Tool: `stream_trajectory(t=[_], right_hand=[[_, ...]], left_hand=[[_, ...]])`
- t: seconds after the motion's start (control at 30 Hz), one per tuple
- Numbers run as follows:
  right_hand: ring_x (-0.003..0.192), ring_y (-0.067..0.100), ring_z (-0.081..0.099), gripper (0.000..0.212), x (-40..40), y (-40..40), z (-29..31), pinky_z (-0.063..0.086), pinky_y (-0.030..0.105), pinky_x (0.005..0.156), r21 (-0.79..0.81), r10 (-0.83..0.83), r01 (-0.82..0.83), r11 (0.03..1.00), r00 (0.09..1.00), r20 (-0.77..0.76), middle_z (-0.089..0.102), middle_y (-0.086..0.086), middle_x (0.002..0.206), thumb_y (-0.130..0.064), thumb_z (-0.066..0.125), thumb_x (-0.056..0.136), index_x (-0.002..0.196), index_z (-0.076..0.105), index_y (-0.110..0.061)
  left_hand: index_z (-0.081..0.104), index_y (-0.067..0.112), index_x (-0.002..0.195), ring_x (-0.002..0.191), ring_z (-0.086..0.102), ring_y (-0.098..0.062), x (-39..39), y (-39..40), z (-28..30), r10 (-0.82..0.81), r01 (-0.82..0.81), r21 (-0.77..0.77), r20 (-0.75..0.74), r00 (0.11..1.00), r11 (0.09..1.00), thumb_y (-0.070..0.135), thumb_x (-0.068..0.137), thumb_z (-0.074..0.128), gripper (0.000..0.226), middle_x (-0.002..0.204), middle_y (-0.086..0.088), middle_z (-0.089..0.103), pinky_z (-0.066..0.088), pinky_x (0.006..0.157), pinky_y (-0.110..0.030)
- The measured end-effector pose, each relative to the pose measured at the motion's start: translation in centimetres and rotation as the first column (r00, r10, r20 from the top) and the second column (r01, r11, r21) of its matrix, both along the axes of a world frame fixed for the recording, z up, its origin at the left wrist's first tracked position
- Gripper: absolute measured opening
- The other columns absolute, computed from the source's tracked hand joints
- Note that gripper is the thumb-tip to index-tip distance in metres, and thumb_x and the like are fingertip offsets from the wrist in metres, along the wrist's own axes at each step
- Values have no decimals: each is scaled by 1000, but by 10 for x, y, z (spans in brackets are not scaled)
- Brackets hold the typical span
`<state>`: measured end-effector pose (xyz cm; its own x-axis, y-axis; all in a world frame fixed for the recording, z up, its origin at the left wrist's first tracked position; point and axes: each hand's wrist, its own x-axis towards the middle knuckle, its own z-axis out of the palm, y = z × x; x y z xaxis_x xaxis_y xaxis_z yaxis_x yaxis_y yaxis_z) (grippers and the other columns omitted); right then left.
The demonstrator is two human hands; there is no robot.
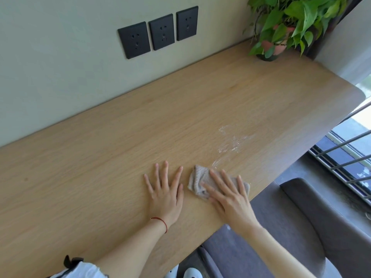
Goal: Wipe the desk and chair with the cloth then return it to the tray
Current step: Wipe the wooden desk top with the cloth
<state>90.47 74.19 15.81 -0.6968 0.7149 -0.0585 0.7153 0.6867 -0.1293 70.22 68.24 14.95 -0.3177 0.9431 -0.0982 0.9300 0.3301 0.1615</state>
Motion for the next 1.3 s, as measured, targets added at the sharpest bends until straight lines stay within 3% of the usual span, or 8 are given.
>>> stream_trajectory(t=[0.13, 0.2, 0.47, 0.57, 0.73, 0.9, 1.17, 1.3], right_hand=[[147, 32, 0, 56, 2, 74, -6, 1, 55, 118, -70, -243, 240, 968, 970, -32, 7, 0, 158, -31, 46, 97, 146, 19, -34], [148, 31, 8, 49, -4, 90, -3, 8, 52, 120, -94, -283, 274, 957, 954, -98, 13, -1, 157, -32, 44, 98, 145, 30, -29], [143, 28, 29, 44, 50, 39, 3, 27, 48, 116, -66, 171, -180, 981, 977, -128, 32, -2, 154, -33, 39, 98, 141, 44, -28], [142, 36, 25, 48, 68, 82, 2, 29, 60, 111, -76, -169, 161, 984, 980, -107, 25, 7, 154, -15, 55, 93, 139, 45, -20], [149, 29, 4, 48, 21, 168, -1, 5, 46, 121, -126, -523, 513, 849, 850, -62, 12, 2, 161, -35, 30, 102, 149, 24, -27], [148, 30, 9, 45, -29, 175, -5, 7, 47, 120, -100, -396, 389, 916, 916, -63, 16, 1, 161, -32, 33, 102, 147, 29, -29], [145, 26, 19, 46, -3, 65, -3, 16, 47, 117, -122, 110, -123, 985, 988, -105, 25, -5, 156, -34, 30, 100, 145, 33, -32], [147, 23, 5, 51, 27, 130, -1, 5, 52, 118, -175, -179, 156, 972, 976, -124, 8, -1, 157, -21, 44, 99, 141, 20, -35]], left_hand=[[27, 34, 144, 143, 17, -35, 2, 1, -1, 22, -22, 20, 11, 1000, 1000, 43, 92, 20, 53, 155, -12, 24, 14, 111, -65], [29, 34, 143, 142, 20, -35, 2, 2, -2, 24, -24, 15, -5, 1000, 1000, 44, 92, 22, 53, 154, -12, 27, 17, 111, -65], [35, 33, 141, 141, 24, -36, 2, 1, -5, 16, -16, -26, -18, 1000, 1000, 44, 90, 25, 54, 151, -14, 33, 21, 108, -67], [36, 32, 140, 140, 25, -37, 1, 3, -4, 12, -12, -27, -10, 1000, 1000, 44, 90, 25, 53, 151, -14, 34, 23, 106, -68], [33, 33, 142, 141, 21, -38, 2, 5, -2, 11, -11, -35, -19, 1000, 999, 44, 91, 24, 53, 152, -13, 30, 22, 107, -69], [29, 35, 143, 143, 17, -36, 2, 4, -4, 25, -26, -30, -20, 999, 999, 45, 92, 23, 53, 154, -12, 26, 18, 108, -68], [31, 36, 142, 144, 17, -34, 2, 2, -8, 36, -36, -17, -9, 999, 999, 45, 91, 24, 52, 155, -11, 26, 18, 110, -66], [31, 36, 142, 143, 19, -35, 2, 2, -9, 26, -27, -18, -29, 999, 999, 45, 90, 24, 53, 154, -12, 29, 19, 109, -66]])
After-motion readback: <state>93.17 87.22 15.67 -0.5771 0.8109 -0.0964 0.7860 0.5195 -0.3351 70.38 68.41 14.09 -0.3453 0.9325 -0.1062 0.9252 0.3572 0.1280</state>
